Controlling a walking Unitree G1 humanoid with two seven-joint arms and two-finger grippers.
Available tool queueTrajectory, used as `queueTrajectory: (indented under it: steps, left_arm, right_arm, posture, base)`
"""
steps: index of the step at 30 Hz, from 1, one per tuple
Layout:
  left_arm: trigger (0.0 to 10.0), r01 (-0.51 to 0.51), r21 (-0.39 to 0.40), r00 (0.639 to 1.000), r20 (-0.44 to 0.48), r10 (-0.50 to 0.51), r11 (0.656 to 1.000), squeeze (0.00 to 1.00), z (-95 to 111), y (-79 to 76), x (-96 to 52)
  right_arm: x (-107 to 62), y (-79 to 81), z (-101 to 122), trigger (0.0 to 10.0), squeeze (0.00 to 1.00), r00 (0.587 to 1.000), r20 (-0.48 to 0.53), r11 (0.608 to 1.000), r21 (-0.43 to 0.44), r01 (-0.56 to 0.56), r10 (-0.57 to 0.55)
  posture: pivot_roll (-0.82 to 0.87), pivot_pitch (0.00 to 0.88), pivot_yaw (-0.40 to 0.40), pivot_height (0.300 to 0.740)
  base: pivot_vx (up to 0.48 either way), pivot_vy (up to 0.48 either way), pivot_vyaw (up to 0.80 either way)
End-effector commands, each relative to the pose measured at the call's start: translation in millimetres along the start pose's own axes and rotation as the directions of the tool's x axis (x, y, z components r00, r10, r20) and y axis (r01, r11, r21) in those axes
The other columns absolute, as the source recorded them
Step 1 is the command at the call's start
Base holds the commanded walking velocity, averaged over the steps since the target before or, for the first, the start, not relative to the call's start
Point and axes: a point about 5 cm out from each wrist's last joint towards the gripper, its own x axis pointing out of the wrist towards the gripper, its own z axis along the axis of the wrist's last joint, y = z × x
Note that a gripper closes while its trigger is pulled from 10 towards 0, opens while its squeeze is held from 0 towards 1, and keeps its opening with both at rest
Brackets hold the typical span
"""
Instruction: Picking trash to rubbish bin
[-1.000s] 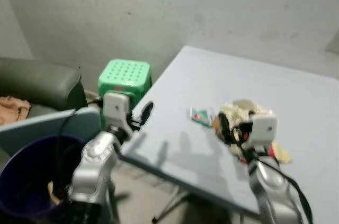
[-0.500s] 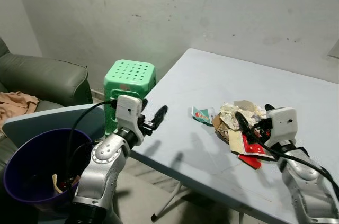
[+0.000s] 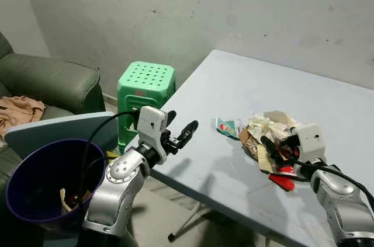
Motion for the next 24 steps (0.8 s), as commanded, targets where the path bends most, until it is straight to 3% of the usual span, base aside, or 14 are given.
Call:
queueTrajectory:
  steps: [1,2,3,4,5,24]
  left_arm:
    - [10.0,0.017,0.003,1.0,0.008,-0.017,1.0,0.0,3.2,-3.9,0.4]
    - [10.0,0.014,0.005,1.0,0.008,-0.014,1.0,0.0,3.5,-3.5,0.5]
    - [10.0,0.008,0.005,1.0,0.01,-0.008,1.0,0.0,4.4,-2.0,0.2]
    - [10.0,0.008,0.005,1.0,0.01,-0.008,1.0,0.0,4.4,-2.0,0.2]
    - [10.0,0.005,0.004,1.0,0.012,-0.005,1.0,0.0,4.7,-1.5,0.0]
    - [10.0,-0.02,0.0,1.0,0.02,0.02,1.0,0.0,6.3,-0.7,-0.7]
  right_arm:
    - [0.3,-6.2,0.6,8.6,0.0,1.0,-0.009,1.0,0.002,0.006,-0.006]
    - [0.4,-7.4,0.4,7.9,0.0,1.0,-0.01,1.0,-0.004,0.011,-0.011]
    - [1.0,-10.7,-0.5,4.7,0.0,1.0,-0.014,1.0,-0.004,0.027,-0.027]
    - [1.0,-10.7,-0.5,4.7,0.0,1.0,-0.014,1.0,-0.004,0.027,-0.027]
    - [1.3,-11.8,-0.9,0.0,0.0,0.999,-0.016,1.0,0.001,0.031,-0.03]
    - [-0.4,-17.5,-1.3,0.0,0.0,1.0,-0.014,1.0,0.006,-0.015,0.015]
  posture:
    - [-0.08,0.01,-0.082,0.74]
    - [-0.08,0.01,-0.084,0.74]
    - [-0.08,0.01,-0.084,0.74]
    - [-0.08,0.01,-0.084,0.74]
    - [-0.08,0.01,-0.084,0.74]
    - [-0.08,0.023,-0.096,0.74]
  base:
    - [0.0,0.0,0.0]
    - [0.0,0.0,0.0]
    - [0.0,0.0,0.0]
    - [0.0,0.0,0.0]
    - [0.0,0.0,0.0]
    - [0.0,0.0,0.0]
